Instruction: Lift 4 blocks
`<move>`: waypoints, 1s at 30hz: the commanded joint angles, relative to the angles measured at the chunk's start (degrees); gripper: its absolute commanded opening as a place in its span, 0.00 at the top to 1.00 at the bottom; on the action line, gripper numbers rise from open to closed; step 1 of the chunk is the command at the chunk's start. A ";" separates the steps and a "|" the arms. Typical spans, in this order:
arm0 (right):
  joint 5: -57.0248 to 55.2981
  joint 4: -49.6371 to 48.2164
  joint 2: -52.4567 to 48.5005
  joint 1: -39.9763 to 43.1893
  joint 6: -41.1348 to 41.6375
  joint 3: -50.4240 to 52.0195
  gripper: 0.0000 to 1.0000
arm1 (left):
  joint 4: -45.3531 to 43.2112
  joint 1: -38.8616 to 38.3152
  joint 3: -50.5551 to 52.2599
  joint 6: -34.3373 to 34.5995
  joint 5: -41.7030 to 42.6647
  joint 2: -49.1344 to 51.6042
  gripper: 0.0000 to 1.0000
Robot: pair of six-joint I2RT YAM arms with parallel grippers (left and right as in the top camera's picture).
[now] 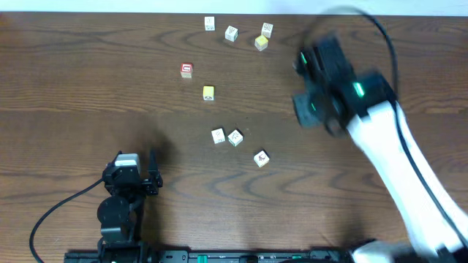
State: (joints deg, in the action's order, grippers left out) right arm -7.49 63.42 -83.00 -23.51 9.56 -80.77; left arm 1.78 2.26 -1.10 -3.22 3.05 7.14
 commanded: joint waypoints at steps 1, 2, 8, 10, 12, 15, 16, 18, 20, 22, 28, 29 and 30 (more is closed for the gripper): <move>0.35 -6.78 8.07 -0.31 5.79 16.57 0.91 | 2.23 0.42 0.87 0.07 -0.28 -0.04 0.26; 1.16 -10.38 10.34 -0.48 6.60 21.07 0.87 | 2.23 0.42 0.87 0.07 -0.28 -0.04 0.26; 6.29 -28.83 11.23 -2.14 9.73 35.98 0.75 | 2.23 0.42 0.87 0.07 -0.28 -0.04 0.26; 7.15 -31.95 7.85 -2.23 9.70 36.46 0.75 | 2.23 0.42 0.87 0.07 -0.28 -0.04 0.26; 8.98 -34.67 3.43 -2.27 9.64 36.33 0.78 | 2.23 0.42 0.87 0.07 -0.28 -0.04 0.26; 12.20 -37.92 -2.58 -2.54 9.25 36.30 0.83 | 2.23 0.42 0.87 0.07 -0.28 -0.04 0.26; 13.09 -39.21 -4.68 -2.60 9.25 36.30 0.84 | 2.23 0.42 0.87 0.07 -0.28 -0.04 0.26; 14.32 -41.40 -7.78 -2.89 9.03 36.30 0.84 | 2.23 0.42 0.87 0.07 -0.28 -0.04 0.26; 16.20 -42.49 -10.21 -3.48 9.05 36.22 0.85 | 2.23 0.42 0.87 0.07 -0.28 -0.04 0.26; 17.73 -42.73 -11.45 -4.46 9.05 36.22 0.87 | 2.23 0.42 0.87 0.07 -0.28 -0.04 0.26; 18.10 -43.21 -11.82 -9.22 9.14 36.20 0.86 | 2.23 0.42 0.87 0.07 -0.28 -0.04 0.26; 18.01 -43.04 -11.82 -9.97 9.66 36.20 0.87 | 2.23 0.42 0.87 0.07 -0.28 -0.04 0.26; 17.90 -42.86 -11.82 -10.38 9.77 36.20 0.87 | 2.23 0.42 0.87 0.07 -0.28 -0.04 0.26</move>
State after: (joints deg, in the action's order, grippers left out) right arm 7.84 19.27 -92.42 -31.79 18.04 -45.93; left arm 1.87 2.26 -1.17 -3.22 3.05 7.14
